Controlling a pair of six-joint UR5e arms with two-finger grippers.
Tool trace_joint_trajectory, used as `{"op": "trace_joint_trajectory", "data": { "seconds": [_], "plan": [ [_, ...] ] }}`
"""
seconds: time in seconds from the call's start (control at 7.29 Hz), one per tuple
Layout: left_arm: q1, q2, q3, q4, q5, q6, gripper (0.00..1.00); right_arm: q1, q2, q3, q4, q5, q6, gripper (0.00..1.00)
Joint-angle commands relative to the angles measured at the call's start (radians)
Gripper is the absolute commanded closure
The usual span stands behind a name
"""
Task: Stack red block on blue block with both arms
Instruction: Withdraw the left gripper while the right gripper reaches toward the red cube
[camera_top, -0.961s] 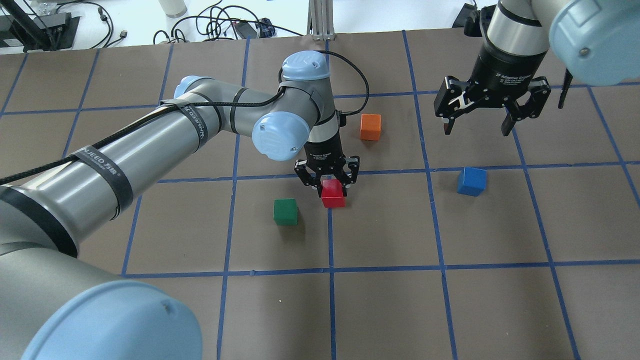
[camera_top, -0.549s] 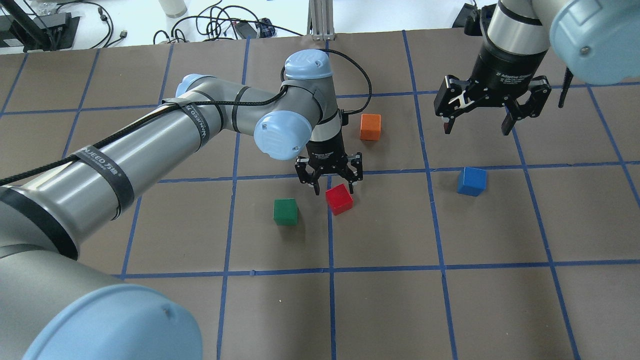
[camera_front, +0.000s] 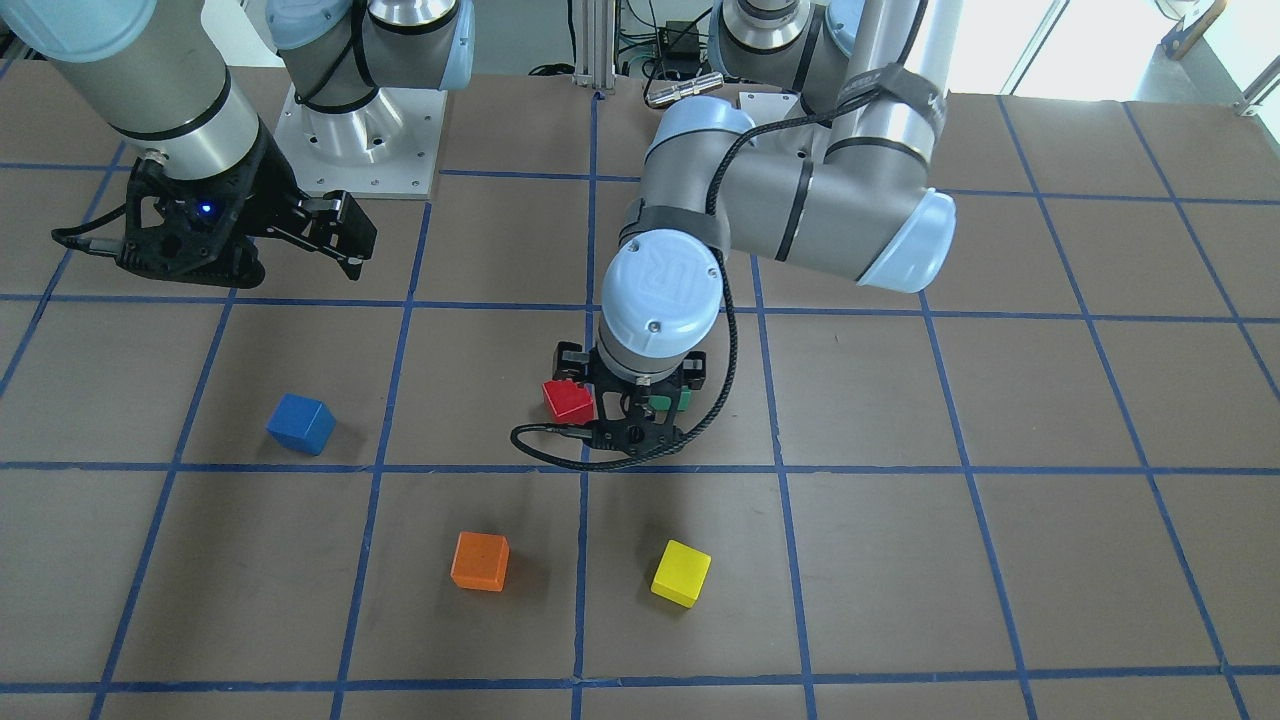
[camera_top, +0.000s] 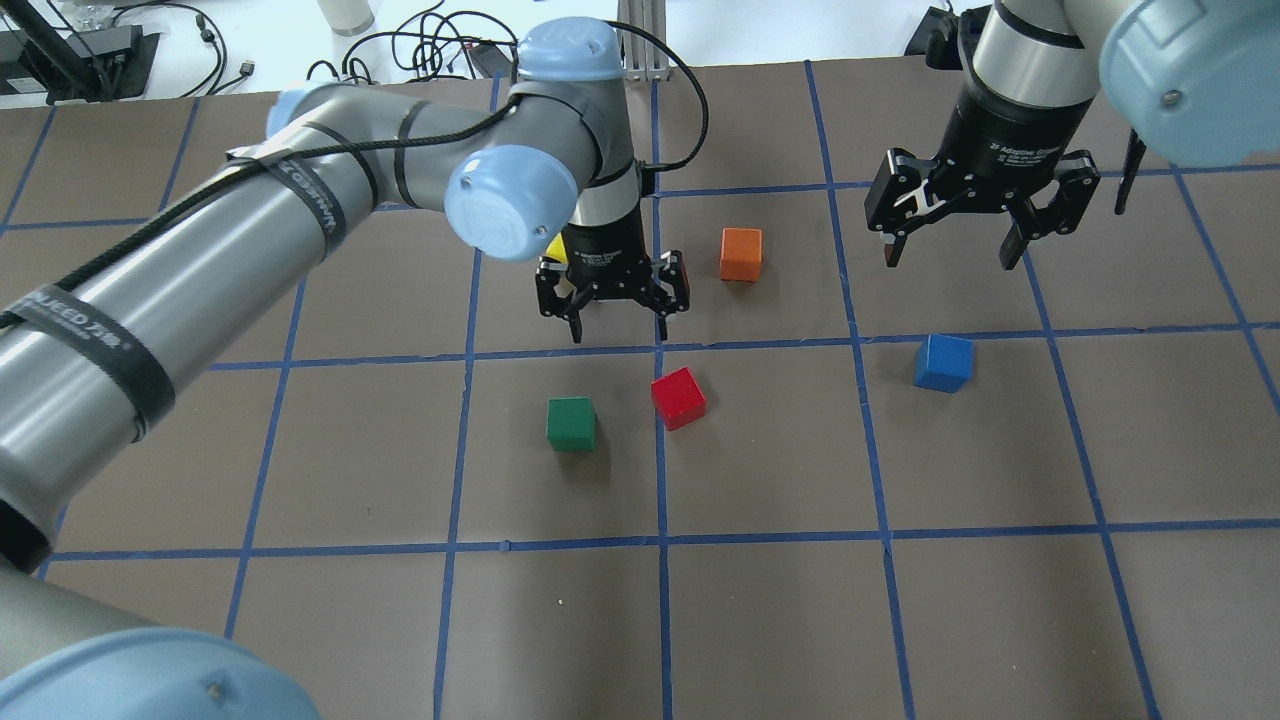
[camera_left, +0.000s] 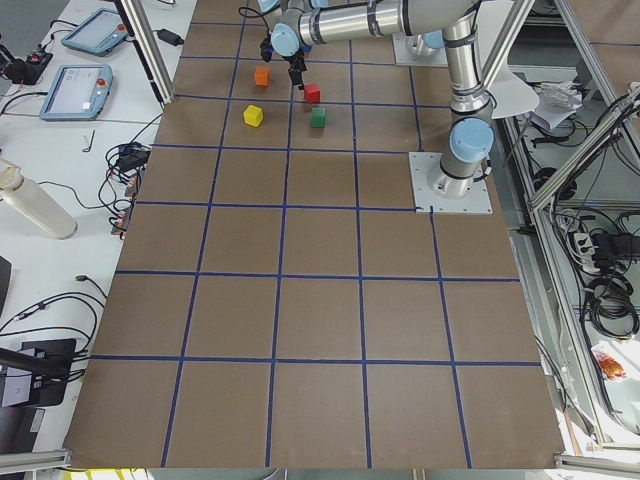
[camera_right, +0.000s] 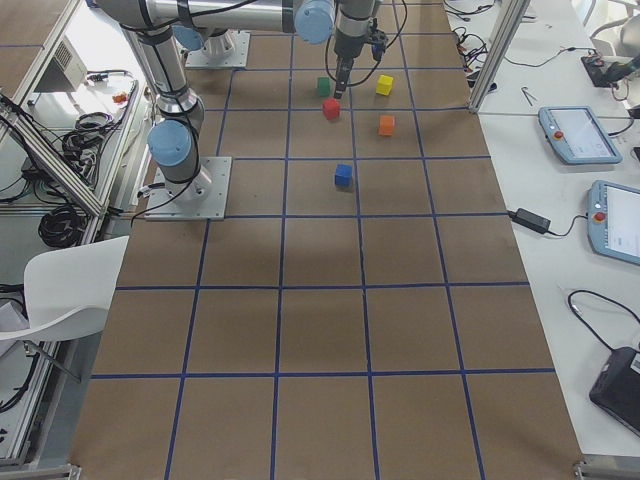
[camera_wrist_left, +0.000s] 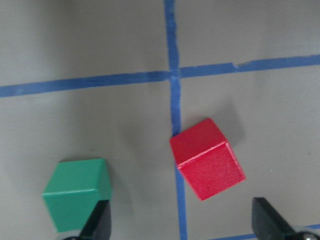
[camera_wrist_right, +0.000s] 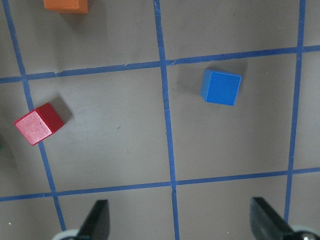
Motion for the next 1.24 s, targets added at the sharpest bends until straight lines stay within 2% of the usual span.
{"op": "trace_joint_trajectory", "data": {
  "seconds": [0.0, 0.27, 0.41, 0.82, 0.96, 1.1],
  "plan": [
    [0.095, 0.06, 0.105, -0.159, 0.009, 0.023, 0.0, 0.004, 0.006, 0.007, -0.021, 0.013, 0.001, 0.0],
    [0.216, 0.114, 0.127, -0.176, 0.01, 0.171, 0.0, 0.044, 0.03, 0.008, -0.036, 0.031, -0.002, 0.0],
    [0.253, 0.145, 0.123, -0.176, 0.045, 0.237, 0.0, 0.065, 0.047, 0.011, -0.044, 0.031, 0.003, 0.0],
    [0.299, 0.209, 0.1, -0.162, 0.049, 0.227, 0.01, 0.157, 0.133, 0.013, -0.127, 0.034, 0.019, 0.0],
    [0.299, 0.237, 0.05, -0.095, 0.05, 0.223, 0.03, 0.176, 0.148, 0.014, -0.151, 0.035, 0.036, 0.0],
    [0.293, 0.274, -0.051, 0.006, 0.05, 0.179, 0.0, 0.179, 0.155, 0.014, -0.155, 0.035, 0.039, 0.0]
  ]
}}
